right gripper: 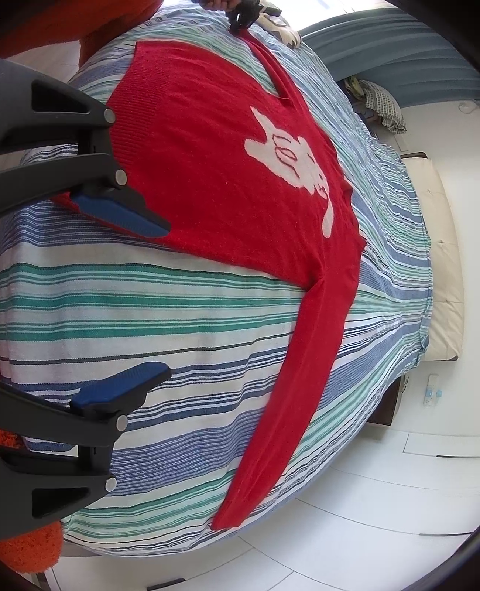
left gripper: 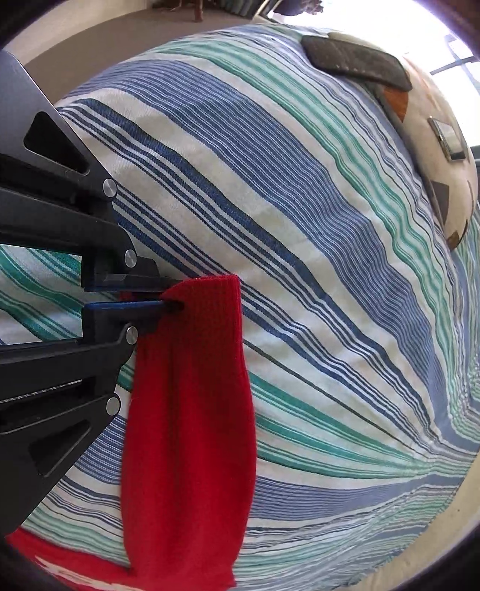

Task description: Fold small clothes

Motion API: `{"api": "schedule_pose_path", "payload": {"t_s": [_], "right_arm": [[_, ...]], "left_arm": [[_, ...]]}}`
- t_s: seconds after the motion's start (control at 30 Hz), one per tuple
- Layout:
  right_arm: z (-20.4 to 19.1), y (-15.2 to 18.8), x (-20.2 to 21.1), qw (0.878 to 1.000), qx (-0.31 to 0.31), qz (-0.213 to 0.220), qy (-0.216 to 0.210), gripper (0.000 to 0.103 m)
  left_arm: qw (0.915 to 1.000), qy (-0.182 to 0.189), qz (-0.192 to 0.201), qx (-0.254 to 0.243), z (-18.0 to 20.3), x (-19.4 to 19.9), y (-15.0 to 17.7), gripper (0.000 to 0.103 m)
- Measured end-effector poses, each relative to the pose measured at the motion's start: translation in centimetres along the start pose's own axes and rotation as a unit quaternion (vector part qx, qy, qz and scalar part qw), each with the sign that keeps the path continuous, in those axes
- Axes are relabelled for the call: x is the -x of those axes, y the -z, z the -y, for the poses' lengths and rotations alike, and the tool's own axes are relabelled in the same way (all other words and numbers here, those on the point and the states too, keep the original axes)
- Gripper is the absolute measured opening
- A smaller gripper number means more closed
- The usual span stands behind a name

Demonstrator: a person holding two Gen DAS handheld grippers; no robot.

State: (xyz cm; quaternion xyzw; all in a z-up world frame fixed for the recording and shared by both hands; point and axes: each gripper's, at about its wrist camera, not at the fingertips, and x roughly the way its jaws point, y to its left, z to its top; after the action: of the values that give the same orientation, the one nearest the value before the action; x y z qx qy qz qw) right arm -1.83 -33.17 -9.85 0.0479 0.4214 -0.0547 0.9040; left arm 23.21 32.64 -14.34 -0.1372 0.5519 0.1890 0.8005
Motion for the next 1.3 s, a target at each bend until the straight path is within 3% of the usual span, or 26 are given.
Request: {"api": "schedule_pose_path", "payload": {"t_s": [0.17, 0.2, 0.27, 0.3, 0.37, 0.43, 0.6, 0.8, 0.93, 1.07, 1.3], "right_arm": [[1.1, 0.0, 0.5, 1.000, -0.023, 0.009, -0.001, 0.070], [1.3, 0.0, 0.5, 1.000, -0.029, 0.009, -0.001, 0.070], [1.7, -0.1, 0.4, 0.999, -0.041, 0.007, -0.001, 0.070], [1.9, -0.2, 0.3, 0.999, -0.046, 0.007, 0.000, 0.070], [2.2, -0.2, 0.4, 0.998, -0.057, 0.010, 0.002, 0.070], [2.4, -0.3, 0.5, 0.998, -0.066, 0.013, 0.005, 0.072], [3.0, -0.2, 0.5, 0.996, -0.082, 0.015, 0.010, 0.074], [4.6, -0.1, 0.6, 0.992, -0.122, 0.020, 0.013, 0.074], [6.1, 0.0, 0.3, 0.987, -0.158, 0.018, 0.013, 0.075], [7.5, 0.5, -0.7, 0.981, -0.191, 0.002, 0.015, 0.076], [8.9, 1.7, -3.1, 0.971, -0.235, -0.045, 0.011, 0.076]], "left_arm": [[0.9999, -0.005, 0.011, -0.006, 0.9, -0.1, -0.2, 0.007], [0.9999, 0.000, 0.015, -0.007, 0.9, 0.1, -0.1, 0.013], [0.9997, 0.005, 0.023, -0.009, 1.0, 0.8, 0.1, 0.038], [0.9995, 0.004, 0.029, -0.010, 0.9, 1.4, 0.5, 0.065], [0.9980, 0.000, 0.061, -0.019, 0.6, 3.3, 1.6, 0.078], [0.9965, 0.009, 0.076, -0.035, 1.2, 5.0, 2.8, 0.078], [0.9884, 0.085, 0.096, -0.081, 4.1, 9.4, 8.1, 0.081], [0.9750, 0.165, 0.075, -0.128, 11.1, 11.1, 14.9, 0.085], [0.9725, 0.152, 0.078, -0.158, 14.8, 9.9, 18.0, 0.085], [0.9704, 0.097, 0.085, -0.204, 15.5, 7.8, 20.1, 0.086], [0.9720, 0.093, 0.071, -0.203, 15.6, 7.0, 20.3, 0.098]]}}
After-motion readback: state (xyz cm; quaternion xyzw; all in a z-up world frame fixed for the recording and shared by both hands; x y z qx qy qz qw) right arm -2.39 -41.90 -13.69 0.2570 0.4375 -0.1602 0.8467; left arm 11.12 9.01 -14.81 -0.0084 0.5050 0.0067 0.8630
